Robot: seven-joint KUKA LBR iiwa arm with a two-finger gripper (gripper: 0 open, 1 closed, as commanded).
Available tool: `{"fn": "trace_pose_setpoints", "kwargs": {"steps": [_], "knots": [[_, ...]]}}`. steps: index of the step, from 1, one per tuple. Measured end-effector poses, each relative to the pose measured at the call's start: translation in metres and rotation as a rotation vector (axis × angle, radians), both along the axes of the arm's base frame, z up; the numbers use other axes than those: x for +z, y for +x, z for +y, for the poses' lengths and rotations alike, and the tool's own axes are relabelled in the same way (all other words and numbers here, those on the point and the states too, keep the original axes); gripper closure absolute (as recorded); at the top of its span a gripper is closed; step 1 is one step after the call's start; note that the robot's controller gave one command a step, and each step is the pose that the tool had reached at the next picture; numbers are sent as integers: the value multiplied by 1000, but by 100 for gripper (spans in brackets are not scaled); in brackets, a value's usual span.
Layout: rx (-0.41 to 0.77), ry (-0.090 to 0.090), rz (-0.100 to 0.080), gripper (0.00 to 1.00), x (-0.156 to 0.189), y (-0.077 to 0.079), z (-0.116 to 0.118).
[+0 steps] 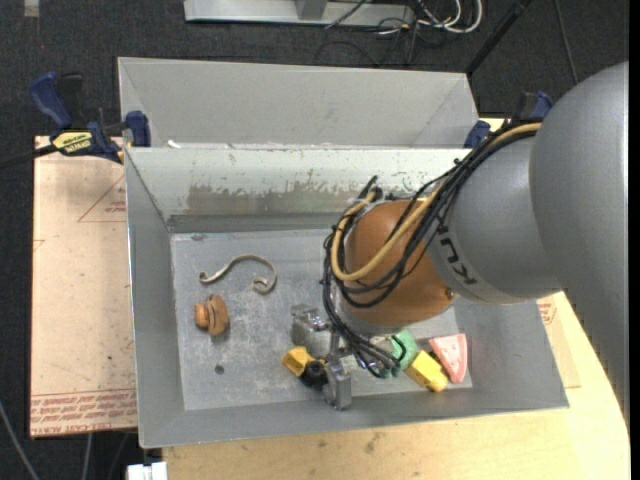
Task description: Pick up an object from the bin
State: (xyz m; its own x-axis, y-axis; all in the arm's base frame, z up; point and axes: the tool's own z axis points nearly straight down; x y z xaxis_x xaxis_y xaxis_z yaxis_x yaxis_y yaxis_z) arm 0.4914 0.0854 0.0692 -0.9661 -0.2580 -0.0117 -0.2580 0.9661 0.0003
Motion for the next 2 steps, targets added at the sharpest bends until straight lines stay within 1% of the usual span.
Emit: {"fn": "trace_pose_setpoints", "kwargs": {"steps": [1, 2], "knots": [[164, -2, 9, 100, 1, 17, -3], [163, -2, 9, 100, 1, 17, -3]]}}
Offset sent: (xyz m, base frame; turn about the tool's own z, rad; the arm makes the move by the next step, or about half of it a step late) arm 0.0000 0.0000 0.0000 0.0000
